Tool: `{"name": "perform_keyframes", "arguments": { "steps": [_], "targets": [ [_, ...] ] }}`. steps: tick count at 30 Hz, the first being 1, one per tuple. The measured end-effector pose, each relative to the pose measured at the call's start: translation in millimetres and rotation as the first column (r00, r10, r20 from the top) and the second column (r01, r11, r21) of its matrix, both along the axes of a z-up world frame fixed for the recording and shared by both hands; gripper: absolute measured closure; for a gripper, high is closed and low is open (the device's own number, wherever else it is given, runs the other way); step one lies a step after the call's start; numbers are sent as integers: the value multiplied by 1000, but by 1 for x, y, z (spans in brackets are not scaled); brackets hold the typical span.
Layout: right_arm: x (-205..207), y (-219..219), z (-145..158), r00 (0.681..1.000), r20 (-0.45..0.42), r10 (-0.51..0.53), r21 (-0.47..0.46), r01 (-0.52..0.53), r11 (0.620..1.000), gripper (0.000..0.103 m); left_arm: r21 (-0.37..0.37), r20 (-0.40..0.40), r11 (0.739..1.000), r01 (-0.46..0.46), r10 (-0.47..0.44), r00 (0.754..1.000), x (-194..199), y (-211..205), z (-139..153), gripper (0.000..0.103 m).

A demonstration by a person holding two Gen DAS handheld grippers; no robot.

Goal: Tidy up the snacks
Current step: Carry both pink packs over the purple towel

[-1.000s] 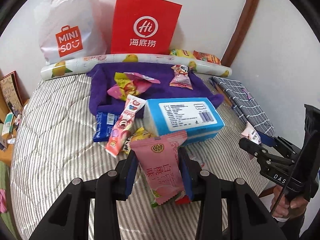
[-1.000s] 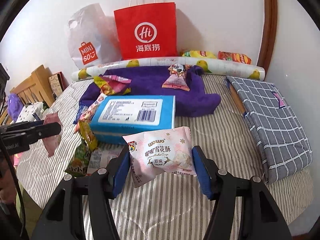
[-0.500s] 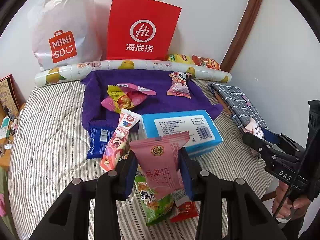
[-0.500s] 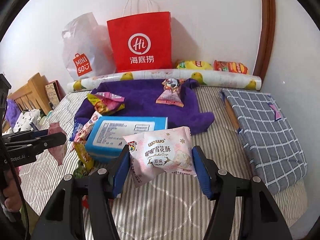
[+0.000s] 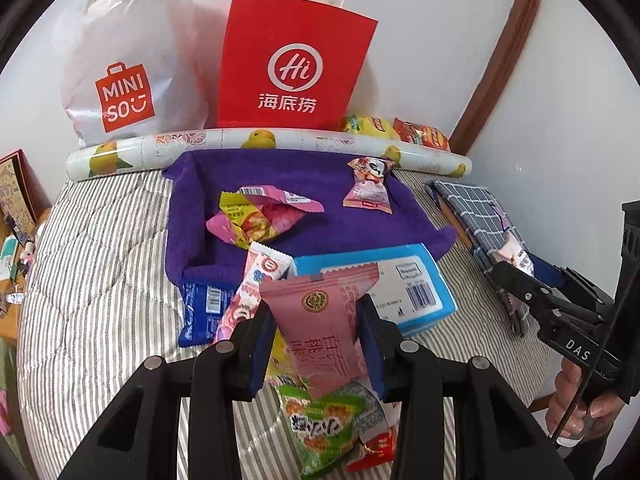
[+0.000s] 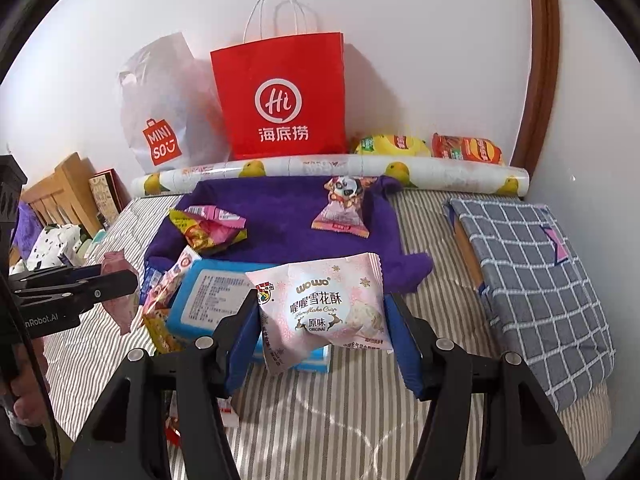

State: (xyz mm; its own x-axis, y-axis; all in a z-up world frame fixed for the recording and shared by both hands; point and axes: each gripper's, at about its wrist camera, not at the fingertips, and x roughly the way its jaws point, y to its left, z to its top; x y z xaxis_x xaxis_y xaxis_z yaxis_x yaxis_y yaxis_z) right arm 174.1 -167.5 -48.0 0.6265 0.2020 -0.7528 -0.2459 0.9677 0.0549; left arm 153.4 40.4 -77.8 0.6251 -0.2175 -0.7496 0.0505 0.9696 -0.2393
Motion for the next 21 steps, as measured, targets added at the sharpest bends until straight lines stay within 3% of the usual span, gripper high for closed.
{"name": "perform_keyframes", "arguments": {
  "steps": [21],
  "targets": [
    [98, 13, -30, 999, -29, -17, 49, 19, 999, 43, 44, -40, 997, -65, 67, 997, 84, 26, -16, 65]
  ]
}}
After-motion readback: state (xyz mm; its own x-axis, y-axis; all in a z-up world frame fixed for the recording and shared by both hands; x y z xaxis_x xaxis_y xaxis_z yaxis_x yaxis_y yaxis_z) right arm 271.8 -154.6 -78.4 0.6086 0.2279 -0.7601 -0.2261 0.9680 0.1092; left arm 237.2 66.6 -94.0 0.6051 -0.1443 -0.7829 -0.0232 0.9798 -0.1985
